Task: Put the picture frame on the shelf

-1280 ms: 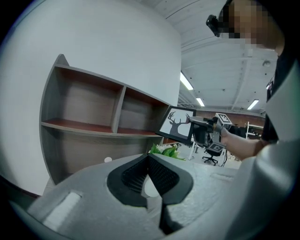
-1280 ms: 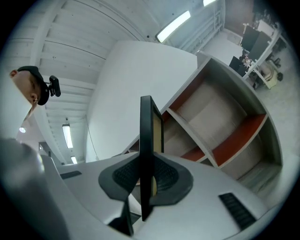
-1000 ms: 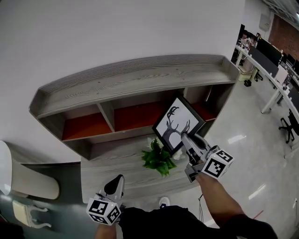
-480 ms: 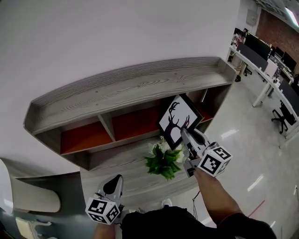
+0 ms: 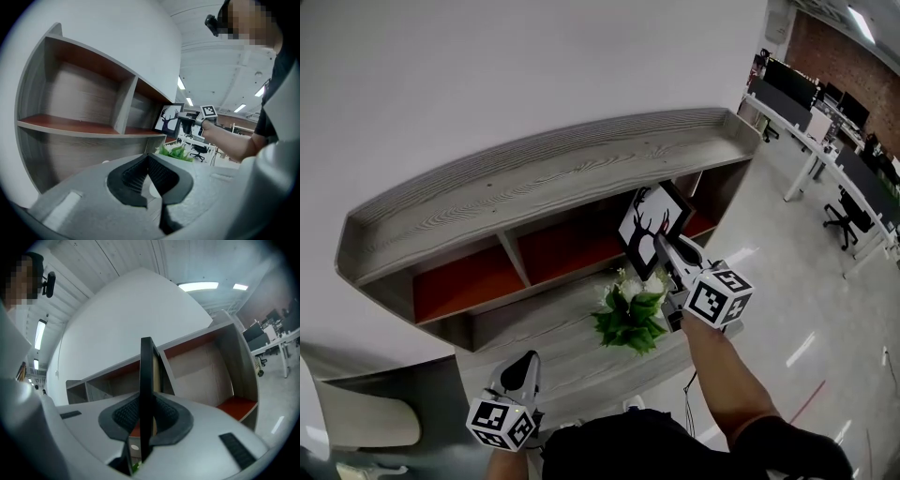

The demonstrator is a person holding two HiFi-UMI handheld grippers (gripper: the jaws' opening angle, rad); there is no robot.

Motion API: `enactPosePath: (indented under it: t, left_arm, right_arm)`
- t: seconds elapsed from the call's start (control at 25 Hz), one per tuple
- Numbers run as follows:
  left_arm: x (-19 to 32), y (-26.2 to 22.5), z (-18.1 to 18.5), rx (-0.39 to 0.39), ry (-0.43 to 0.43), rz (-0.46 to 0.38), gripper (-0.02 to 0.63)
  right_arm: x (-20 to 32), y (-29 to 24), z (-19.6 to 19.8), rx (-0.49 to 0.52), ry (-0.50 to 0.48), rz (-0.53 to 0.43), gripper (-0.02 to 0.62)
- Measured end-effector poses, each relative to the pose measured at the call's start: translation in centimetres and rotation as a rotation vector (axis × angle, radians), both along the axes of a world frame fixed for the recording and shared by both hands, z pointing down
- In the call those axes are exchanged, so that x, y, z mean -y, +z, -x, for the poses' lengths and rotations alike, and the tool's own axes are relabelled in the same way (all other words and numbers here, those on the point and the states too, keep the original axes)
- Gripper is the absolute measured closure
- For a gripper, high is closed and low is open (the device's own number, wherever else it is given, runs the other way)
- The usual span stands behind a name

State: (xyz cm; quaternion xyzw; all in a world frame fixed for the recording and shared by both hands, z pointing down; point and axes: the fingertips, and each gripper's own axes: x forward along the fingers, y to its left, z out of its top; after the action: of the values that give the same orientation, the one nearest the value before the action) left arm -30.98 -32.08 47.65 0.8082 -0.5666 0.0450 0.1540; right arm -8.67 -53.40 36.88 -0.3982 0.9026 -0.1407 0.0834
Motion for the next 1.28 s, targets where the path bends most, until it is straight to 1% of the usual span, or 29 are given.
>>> enactPosePath:
  t: [0.28, 0.56, 1.04, 1.24, 1.28]
  left_arm:
    - [0.4, 0.1, 0.6, -0.013, 0.036, -0.01, 0.597]
    - [0.4, 0.1, 1.4, -0.02, 0.036, -0.014, 0.597]
    - [0.7, 0.4, 2.8, -0.025, 0.016, -0.007, 0.597]
    - [0.9, 0.7, 2.2, -0.029, 0.035, 0.0, 0.597]
    - [1.0, 0.7, 2.1, -0.03, 0.039, 0.001, 0.597]
  right_arm:
    - [1.9, 0.3, 1.5, -0.041, 0.029, 0.003, 0.525]
    - [3.9, 1.0, 2.5, -0.052, 0.053, 0.011, 0.525]
    - [5.5, 0.9, 3.5, -0.063, 0.084, -0.028, 0.525]
    - [5.5, 0.9, 3.5, -0.107, 0.103, -0.062, 0.514]
    - [5.5, 0.9, 3.4, -0.114, 0.107, -0.064, 0.501]
